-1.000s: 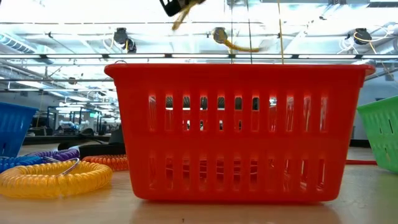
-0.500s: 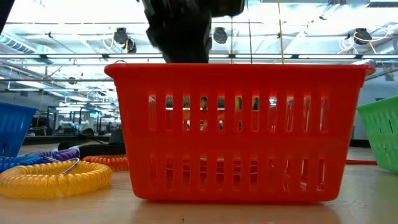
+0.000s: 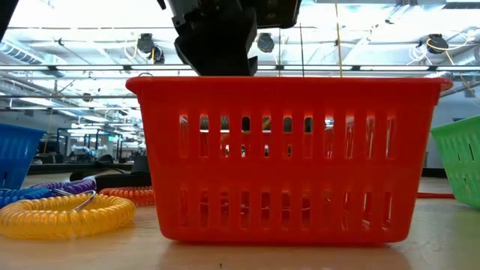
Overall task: Pick & Place Office Desk Supplies
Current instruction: Put the yellow rubber band into the red bin, then put the crayon box into the blue bin
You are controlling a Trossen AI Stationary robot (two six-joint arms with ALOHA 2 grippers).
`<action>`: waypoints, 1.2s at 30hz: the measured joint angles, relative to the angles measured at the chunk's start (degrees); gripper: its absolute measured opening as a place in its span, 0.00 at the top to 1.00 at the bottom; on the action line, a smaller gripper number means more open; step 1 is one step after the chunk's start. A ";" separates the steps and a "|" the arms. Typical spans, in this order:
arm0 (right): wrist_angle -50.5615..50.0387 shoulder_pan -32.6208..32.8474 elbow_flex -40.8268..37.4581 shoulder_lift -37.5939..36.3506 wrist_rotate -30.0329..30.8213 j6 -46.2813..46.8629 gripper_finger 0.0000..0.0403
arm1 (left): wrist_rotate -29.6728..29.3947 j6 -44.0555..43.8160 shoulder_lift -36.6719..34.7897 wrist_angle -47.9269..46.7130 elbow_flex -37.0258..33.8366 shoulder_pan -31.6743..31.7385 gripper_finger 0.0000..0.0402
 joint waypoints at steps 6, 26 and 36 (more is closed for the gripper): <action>0.00 0.00 0.00 0.01 0.02 0.01 0.62 | 1.26 -0.82 0.00 0.04 0.00 -0.12 0.55; -0.18 0.00 -0.02 0.00 0.09 0.00 0.62 | -6.61 -0.69 -6.05 -3.38 0.00 -1.42 0.53; -0.48 0.00 -0.02 0.01 0.11 -0.10 0.61 | -26.16 -6.33 -11.74 -21.10 0.00 -3.68 0.53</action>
